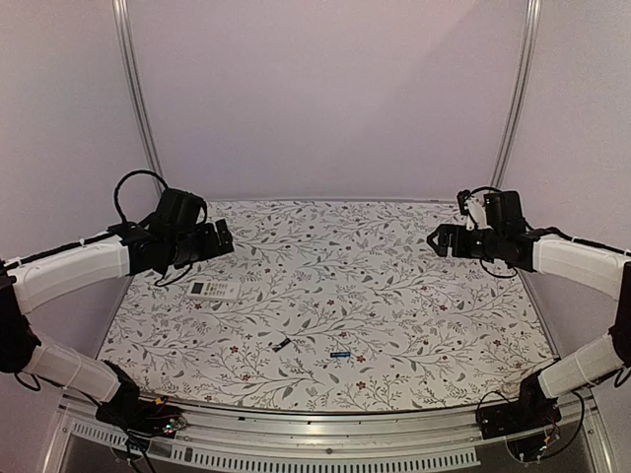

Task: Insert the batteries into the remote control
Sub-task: Adjust the remote control at the center of the board.

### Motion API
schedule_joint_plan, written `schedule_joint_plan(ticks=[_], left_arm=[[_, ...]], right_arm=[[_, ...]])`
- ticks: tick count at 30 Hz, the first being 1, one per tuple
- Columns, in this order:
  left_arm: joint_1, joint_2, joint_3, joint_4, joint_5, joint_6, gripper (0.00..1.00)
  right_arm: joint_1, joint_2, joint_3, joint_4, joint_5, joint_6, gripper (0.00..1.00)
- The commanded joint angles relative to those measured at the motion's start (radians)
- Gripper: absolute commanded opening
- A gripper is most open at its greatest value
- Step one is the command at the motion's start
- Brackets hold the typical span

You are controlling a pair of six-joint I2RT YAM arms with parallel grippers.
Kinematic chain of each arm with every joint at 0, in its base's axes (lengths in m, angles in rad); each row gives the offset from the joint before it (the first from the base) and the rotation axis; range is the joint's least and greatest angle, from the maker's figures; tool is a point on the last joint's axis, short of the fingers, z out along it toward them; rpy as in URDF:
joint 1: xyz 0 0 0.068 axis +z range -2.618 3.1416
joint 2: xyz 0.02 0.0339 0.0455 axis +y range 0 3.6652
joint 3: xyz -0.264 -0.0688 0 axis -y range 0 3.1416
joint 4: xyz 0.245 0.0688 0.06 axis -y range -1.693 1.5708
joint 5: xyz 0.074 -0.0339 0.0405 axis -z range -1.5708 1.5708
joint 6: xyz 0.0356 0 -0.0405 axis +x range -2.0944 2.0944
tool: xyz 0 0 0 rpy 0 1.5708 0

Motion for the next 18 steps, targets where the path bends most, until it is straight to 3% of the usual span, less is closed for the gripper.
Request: schedule_joint_plan(ticks=[1, 10, 18], left_arm=[[-0.019, -0.016, -0.018, -0.084, -0.047, -0.093, 0.99], [-0.024, 0.098, 0.016, -0.326, -0.108, -0.417, 0.99], [-0.013, 0.231, 0.062, -0.469, -0.143, -0.616, 0.99]], right_arm=[[0.008, 0.022, 0.029, -0.03, -0.033, -0.021, 0.99], [0.011, 0.058, 0.051, -0.054, -0.053, -0.028, 0.99], [0.011, 0.093, 0.055, -0.054, -0.094, -0.022, 0.99]])
